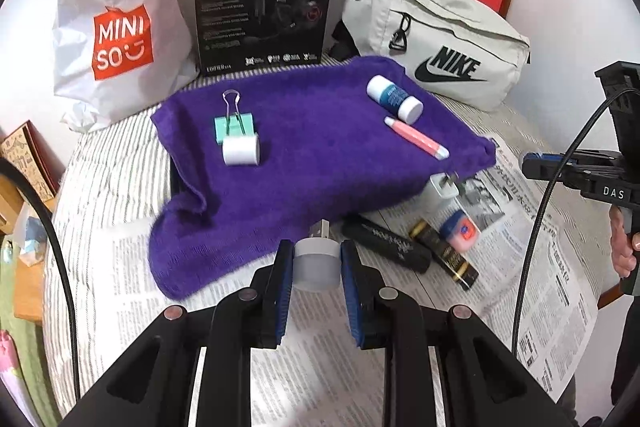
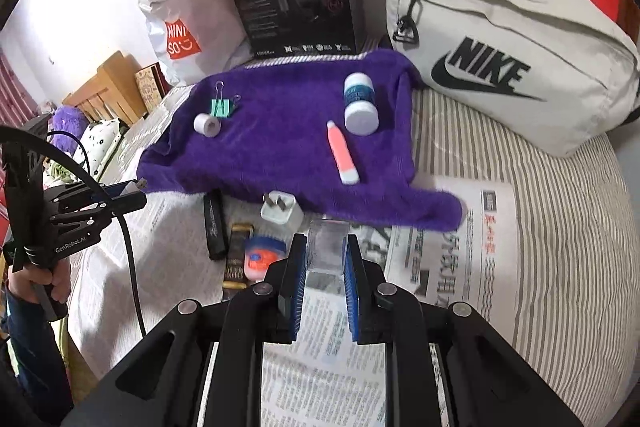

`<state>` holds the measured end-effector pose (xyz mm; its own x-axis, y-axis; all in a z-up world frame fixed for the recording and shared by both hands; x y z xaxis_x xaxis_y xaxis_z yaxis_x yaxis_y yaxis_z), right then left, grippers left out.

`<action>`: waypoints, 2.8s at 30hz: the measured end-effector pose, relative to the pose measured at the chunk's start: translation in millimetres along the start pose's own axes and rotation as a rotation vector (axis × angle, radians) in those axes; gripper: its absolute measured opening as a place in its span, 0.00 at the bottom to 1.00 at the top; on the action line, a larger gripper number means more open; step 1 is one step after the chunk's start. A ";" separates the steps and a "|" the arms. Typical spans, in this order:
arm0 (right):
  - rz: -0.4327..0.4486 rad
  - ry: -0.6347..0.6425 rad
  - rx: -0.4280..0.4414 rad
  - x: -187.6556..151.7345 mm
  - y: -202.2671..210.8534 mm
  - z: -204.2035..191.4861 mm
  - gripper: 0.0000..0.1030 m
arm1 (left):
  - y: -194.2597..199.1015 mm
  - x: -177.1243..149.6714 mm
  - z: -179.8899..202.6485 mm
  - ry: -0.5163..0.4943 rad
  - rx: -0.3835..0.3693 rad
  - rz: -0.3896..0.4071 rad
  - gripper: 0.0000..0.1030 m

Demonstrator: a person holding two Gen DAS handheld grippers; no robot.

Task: Organize rigid objects
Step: 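Carry the white cap to the towel with the left tool while the right carries the cup, then open the left tool releasing the white cap while the right tool releases the clear cup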

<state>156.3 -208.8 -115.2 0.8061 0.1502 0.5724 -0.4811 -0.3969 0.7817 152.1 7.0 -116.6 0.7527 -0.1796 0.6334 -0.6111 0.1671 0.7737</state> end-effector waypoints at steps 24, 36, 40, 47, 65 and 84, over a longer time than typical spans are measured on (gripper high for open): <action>-0.070 0.063 -0.112 61.2 -83.8 25.4 0.17 | -42.7 32.8 -36.9 0.067 0.015 -0.053 0.22; -0.128 0.100 -0.162 71.5 -121.1 37.4 0.17 | -54.2 37.4 -36.7 0.057 0.008 -0.069 0.22; -0.153 0.110 -0.173 69.6 -130.9 41.7 0.17 | -57.2 38.6 -37.2 0.058 0.003 -0.070 0.22; -0.146 0.112 -0.147 70.4 -132.6 42.1 0.17 | -65.2 41.1 -40.2 0.064 0.014 -0.084 0.22; -0.169 0.158 -0.133 65.0 -127.2 40.1 0.26 | -98.8 35.0 -56.4 0.030 0.101 -0.163 0.22; -0.145 0.164 -0.102 56.2 -98.9 30.2 0.44 | -102.2 31.3 -58.5 0.013 0.098 -0.173 0.32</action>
<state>259.6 -188.4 -167.8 0.8065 0.3478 0.4781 -0.4033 -0.2676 0.8750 252.4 40.9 -176.8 0.8515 -0.1847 0.4908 -0.4926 0.0391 0.8694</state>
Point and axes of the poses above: each gripper's, at about its wrist camera, not at the fingertips, and y roughly against the way its jaws point, z to its right, x to its top, the point moved 9 cm from there along -y, roughly the way its jaws point, and after that the axes turned 3 degrees about x, right-handed, at the moved point
